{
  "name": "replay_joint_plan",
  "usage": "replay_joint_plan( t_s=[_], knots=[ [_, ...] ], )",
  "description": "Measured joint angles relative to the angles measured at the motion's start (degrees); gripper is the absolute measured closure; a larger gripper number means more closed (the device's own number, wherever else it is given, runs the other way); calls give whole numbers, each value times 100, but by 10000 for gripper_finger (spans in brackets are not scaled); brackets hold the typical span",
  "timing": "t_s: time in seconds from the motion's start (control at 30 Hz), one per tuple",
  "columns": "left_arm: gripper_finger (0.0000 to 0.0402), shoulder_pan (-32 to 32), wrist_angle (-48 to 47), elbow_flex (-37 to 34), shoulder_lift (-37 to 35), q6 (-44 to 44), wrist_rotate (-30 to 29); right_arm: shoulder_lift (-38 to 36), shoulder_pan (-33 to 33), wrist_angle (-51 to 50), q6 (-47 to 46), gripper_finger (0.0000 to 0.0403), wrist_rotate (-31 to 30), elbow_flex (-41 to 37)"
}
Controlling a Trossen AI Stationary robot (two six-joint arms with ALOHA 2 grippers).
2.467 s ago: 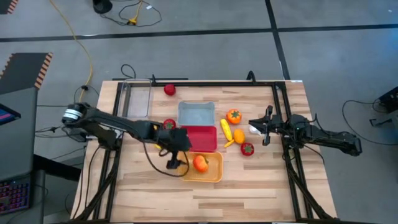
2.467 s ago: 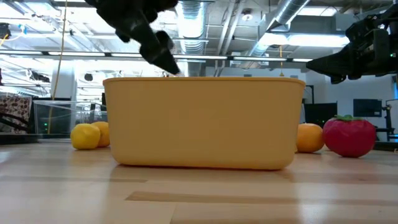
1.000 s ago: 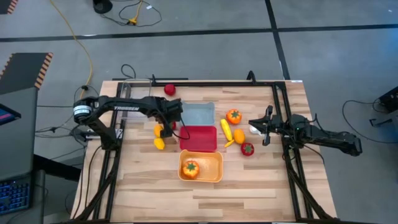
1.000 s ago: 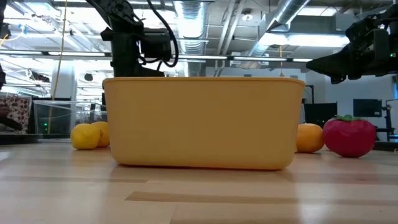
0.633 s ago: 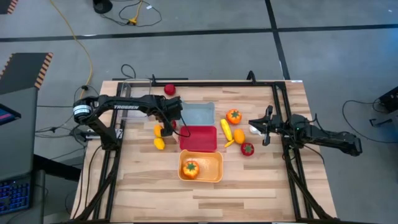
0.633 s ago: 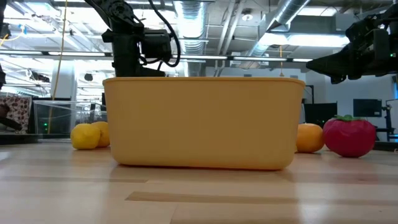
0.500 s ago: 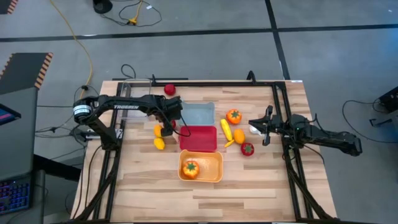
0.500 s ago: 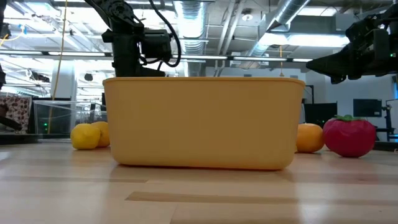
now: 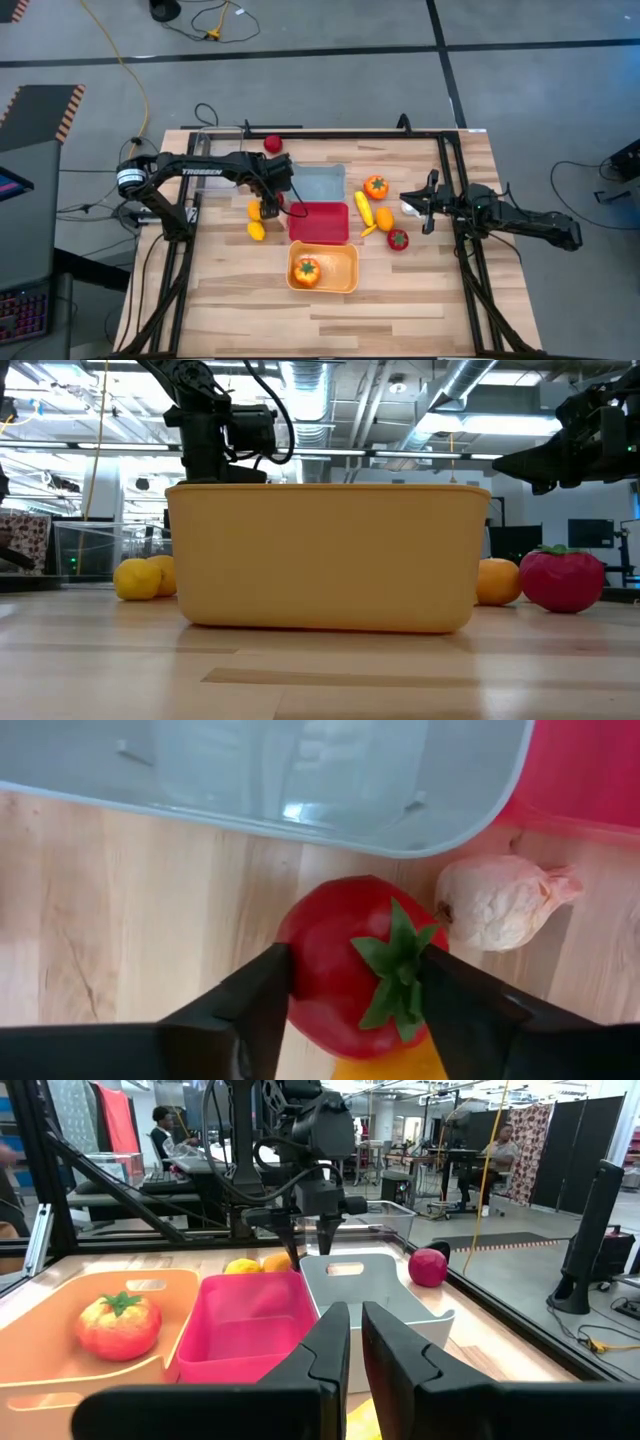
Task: Sort produce into baskets
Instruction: Put the bottom left red tomato into the yellow bin
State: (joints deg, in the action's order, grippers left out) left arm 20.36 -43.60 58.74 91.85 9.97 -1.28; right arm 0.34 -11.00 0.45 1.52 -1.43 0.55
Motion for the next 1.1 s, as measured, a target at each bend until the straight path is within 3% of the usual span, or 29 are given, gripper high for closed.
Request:
replay_joint_plan(
  t_s=[1.1],
  knots=[
    [282, 0, -214, 136, 2, -202, -70, 0, 0, -2, 0, 342, 0, 1]
  ],
)
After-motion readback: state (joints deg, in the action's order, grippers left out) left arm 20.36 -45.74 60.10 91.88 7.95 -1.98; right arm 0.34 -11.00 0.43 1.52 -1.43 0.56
